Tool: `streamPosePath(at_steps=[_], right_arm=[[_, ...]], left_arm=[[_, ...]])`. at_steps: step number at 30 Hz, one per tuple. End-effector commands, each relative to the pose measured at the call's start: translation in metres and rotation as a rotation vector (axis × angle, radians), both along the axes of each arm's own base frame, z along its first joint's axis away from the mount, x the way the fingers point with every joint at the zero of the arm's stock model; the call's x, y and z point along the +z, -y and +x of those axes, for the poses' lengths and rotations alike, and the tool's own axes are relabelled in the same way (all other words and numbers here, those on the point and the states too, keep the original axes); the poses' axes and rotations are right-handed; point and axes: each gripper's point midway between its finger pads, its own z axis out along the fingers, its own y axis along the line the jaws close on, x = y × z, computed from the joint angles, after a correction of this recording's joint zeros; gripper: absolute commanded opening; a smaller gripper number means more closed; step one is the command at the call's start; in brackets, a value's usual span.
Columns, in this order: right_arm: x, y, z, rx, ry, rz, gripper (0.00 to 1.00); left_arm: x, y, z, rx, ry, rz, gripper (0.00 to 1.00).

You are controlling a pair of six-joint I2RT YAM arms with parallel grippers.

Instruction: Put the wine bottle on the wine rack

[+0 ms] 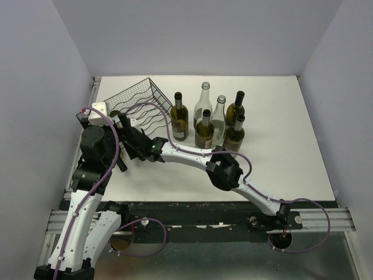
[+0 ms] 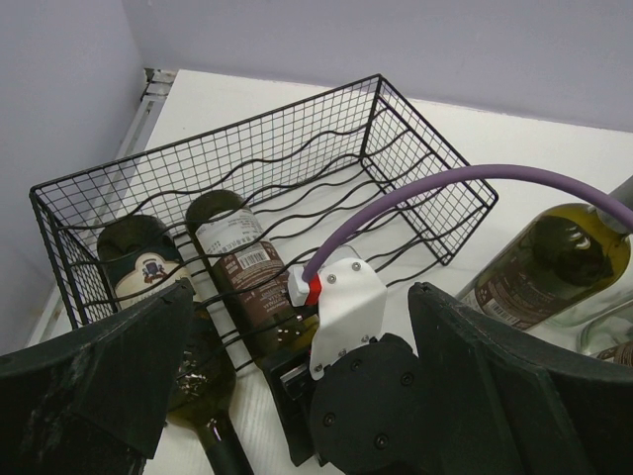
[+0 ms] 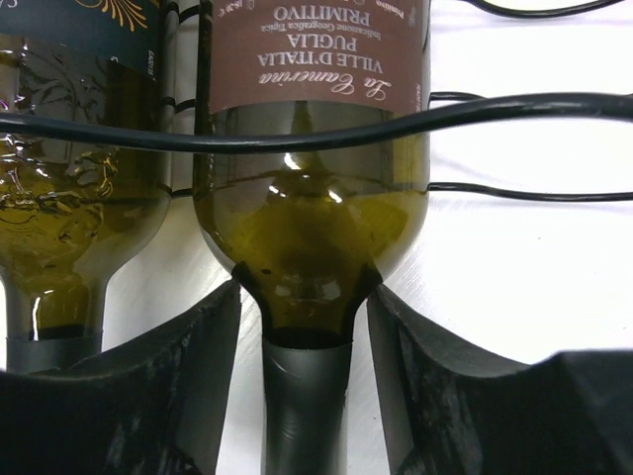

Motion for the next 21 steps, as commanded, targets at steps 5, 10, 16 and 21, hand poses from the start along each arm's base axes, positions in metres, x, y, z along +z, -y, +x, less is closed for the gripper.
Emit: streamPosePath(at_steps=[5, 10, 16, 21], right_arm=[[0.030, -0.002, 0.009, -0.039, 0.055, 0.060, 0.80], [0.061, 0.005, 0.000, -0.023, 0.054, 0.110, 0.88], [0.092, 0.015, -0.013, -0.001, 0.020, 0.141, 0.90], [0.125, 0.030, -0.025, 0.010, 0.000, 0.156, 0.91]], left_arm=[[0.002, -0.006, 0.000, 0.028, 0.017, 0.006, 0.99], [0.004, -0.011, -0.002, 0.050, 0.020, 0.014, 0.99], [0.033, -0.025, -0.019, 0.114, 0.111, 0.002, 0.99], [0.053, -0.015, -0.032, 0.049, 0.151, -0.017, 0.99]])
